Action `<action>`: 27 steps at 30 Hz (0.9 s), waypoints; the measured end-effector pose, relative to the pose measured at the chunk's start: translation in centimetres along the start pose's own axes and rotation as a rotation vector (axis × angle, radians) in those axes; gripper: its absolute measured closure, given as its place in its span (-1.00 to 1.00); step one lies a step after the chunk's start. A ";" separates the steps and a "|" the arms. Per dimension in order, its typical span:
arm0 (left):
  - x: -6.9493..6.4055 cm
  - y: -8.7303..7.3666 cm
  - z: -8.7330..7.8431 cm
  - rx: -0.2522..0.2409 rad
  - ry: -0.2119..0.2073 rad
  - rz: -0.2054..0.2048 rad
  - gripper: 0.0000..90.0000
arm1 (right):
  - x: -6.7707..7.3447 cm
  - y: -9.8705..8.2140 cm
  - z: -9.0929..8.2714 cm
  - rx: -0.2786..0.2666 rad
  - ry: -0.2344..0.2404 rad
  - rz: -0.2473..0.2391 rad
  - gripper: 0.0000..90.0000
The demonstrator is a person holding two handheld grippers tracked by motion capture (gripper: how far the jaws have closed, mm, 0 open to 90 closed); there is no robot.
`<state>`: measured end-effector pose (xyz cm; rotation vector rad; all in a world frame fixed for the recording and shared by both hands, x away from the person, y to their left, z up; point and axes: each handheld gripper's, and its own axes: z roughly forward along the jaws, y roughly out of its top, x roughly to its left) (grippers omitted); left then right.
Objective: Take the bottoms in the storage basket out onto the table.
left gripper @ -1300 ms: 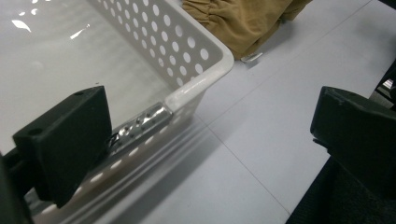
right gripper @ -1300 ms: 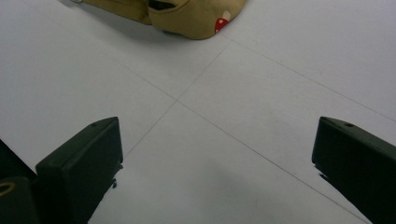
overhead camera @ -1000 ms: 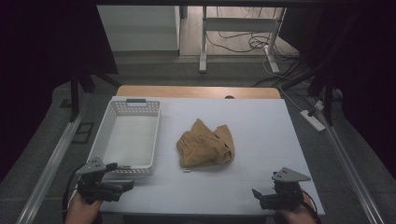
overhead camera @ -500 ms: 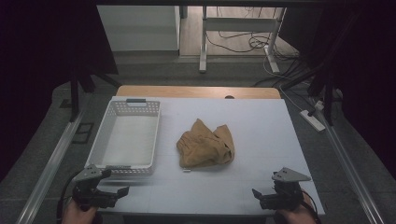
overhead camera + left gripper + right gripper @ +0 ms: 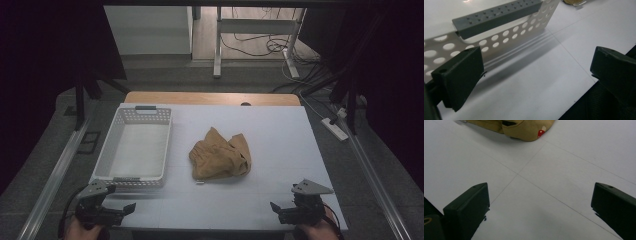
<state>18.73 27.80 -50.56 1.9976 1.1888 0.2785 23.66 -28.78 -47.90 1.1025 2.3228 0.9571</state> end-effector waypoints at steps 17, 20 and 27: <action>-0.2 -0.7 -0.8 0.001 0.038 0.001 -1.00 | 0.0 0.0 0.0 -0.002 -0.004 0.006 -0.95; -0.2 -0.9 -0.9 0.004 0.047 0.003 -1.00 | 0.0 0.0 0.0 -0.003 -0.003 0.007 -0.95; -0.2 -0.8 -0.9 0.015 0.049 0.002 -1.00 | 0.0 0.0 0.0 0.001 -0.004 0.002 -0.96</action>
